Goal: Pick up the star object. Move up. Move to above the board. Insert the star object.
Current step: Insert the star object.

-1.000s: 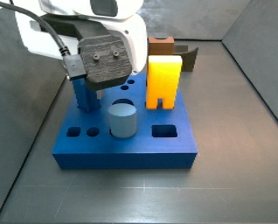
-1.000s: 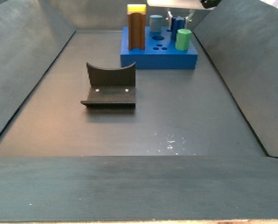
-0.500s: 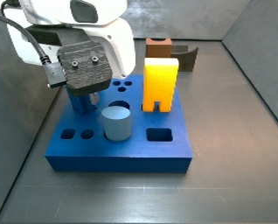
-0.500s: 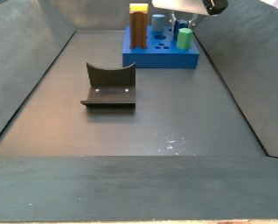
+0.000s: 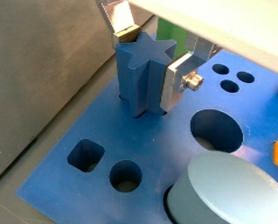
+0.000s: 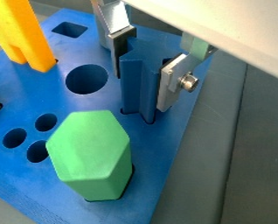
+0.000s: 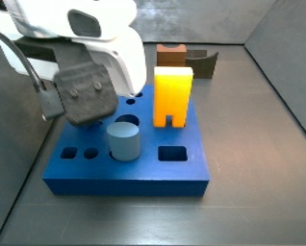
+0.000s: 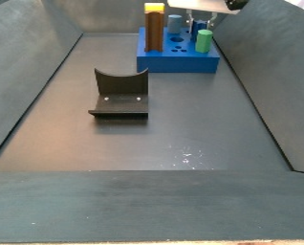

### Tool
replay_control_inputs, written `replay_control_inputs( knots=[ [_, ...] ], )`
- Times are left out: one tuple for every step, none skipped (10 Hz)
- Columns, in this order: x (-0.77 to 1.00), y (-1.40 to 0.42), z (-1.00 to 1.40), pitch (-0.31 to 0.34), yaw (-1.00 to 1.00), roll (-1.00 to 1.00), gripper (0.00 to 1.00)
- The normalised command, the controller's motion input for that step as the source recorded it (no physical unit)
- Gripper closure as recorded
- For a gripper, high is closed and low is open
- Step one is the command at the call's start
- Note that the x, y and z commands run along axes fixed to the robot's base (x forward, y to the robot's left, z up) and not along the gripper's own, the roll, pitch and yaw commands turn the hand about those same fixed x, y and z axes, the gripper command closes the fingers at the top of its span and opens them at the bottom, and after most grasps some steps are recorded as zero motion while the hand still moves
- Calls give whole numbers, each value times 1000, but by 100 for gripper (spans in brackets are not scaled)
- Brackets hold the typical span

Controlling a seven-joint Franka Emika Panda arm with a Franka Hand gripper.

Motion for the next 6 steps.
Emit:
replay_control_inputs(
  knots=[
    [571, -51, -600, 271, -77, 157, 100],
    [334, 0, -534, 146, -163, 17, 100],
    [177, 0, -534, 34, -160, 0, 100],
    [0, 0, -374, -79, -63, -97, 100],
    [0, 66, -171, -130, 0, -164, 100],
    [-20, -40, 0, 0, 0, 49, 100]
  ],
)
